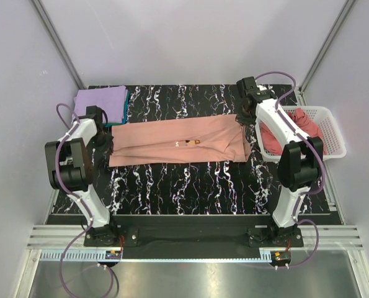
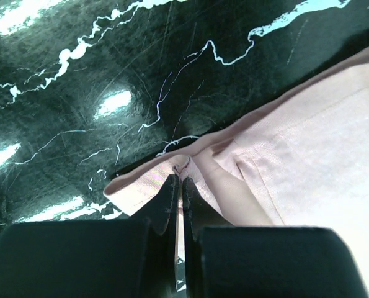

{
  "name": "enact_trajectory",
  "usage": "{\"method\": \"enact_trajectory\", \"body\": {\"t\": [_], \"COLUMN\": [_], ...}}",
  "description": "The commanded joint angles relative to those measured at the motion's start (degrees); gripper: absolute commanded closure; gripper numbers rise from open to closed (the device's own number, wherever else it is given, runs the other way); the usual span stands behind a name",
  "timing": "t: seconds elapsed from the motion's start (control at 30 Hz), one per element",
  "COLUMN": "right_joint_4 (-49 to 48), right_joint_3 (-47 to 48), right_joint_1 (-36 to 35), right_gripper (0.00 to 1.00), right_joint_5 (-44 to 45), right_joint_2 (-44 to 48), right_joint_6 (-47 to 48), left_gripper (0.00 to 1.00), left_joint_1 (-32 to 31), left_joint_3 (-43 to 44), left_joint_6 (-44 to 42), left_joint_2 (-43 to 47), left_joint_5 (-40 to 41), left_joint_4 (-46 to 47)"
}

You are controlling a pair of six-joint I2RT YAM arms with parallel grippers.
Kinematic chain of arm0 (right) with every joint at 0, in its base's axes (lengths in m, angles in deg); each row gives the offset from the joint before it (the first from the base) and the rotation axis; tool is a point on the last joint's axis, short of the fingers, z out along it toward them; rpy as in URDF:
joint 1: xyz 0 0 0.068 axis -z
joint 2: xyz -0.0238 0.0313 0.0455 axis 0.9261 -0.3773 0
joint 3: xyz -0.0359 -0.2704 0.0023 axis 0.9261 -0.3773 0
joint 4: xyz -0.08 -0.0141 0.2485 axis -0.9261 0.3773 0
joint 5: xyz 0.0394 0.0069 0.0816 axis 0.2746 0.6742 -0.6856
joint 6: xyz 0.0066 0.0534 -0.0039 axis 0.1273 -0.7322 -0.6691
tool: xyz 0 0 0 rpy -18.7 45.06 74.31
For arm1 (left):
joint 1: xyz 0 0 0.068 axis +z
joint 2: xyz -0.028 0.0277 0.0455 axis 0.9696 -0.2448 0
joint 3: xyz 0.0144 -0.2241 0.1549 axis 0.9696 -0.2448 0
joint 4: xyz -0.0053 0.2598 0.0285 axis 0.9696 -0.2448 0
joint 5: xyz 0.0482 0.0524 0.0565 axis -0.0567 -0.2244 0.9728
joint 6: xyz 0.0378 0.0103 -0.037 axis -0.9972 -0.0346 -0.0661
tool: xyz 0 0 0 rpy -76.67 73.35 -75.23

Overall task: Fold and stack the t-shirts
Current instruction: Fold the tshirt

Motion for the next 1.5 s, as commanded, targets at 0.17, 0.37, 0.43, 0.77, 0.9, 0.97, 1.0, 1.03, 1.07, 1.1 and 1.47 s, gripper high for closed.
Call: {"method": "enact_trajectory", "body": {"t": [0.17,0.37,0.43,0.77,0.9,0.97,1.0,1.03,1.07,1.1,1.47], "right_joint_4": [-2.27,-2.01,-2.01,-1.39,-2.18,-2.53,-2.80,-2.89,-2.80,-2.54,-1.83], "right_joint_3": [3.80,4.50,4.67,7.31,7.66,8.10,8.71,8.98,9.33,10.03,11.27], "right_joint_1": [0.81,1.51,1.69,1.95,1.95,1.95,1.95,2.04,2.04,2.04,2.13], "right_gripper": [1.00,1.00,1.00,1.00,1.00,1.00,1.00,1.00,1.00,1.00,1.00], "right_joint_5": [1.21,1.56,1.48,1.56,0.78,0.42,0.60,0.51,0.60,0.60,0.86], "right_joint_2": [-3.08,-3.96,-4.31,-6.33,-7.39,-8.09,-8.35,-8.97,-9.41,-10.02,-11.70], "right_joint_6": [1.27,1.62,1.63,1.54,1.36,1.36,1.45,1.62,1.63,1.80,1.80], "left_gripper": [1.00,1.00,1.00,1.00,1.00,1.00,1.00,1.00,1.00,1.00,1.00], "left_joint_1": [0.26,0.26,0.35,0.26,0.26,0.26,0.35,0.26,0.35,0.26,0.26], "left_joint_3": [4.03,5.45,5.71,9.22,10.72,10.72,10.46,10.46,10.54,10.80,12.04], "left_joint_6": [-0.72,-0.46,-0.54,-0.63,-0.72,-0.72,-0.72,-0.63,-0.54,-0.63,-0.90], "left_joint_2": [-2.31,-3.90,-4.16,-6.53,-8.38,-8.47,-8.30,-8.21,-8.29,-8.47,-8.91], "left_joint_5": [2.15,1.53,1.44,1.18,1.35,1.00,1.09,1.18,1.18,1.18,1.70], "left_joint_4": [-0.45,-0.54,-0.62,-2.47,-4.05,-3.53,-3.18,-2.65,-2.65,-2.99,-3.43]}}
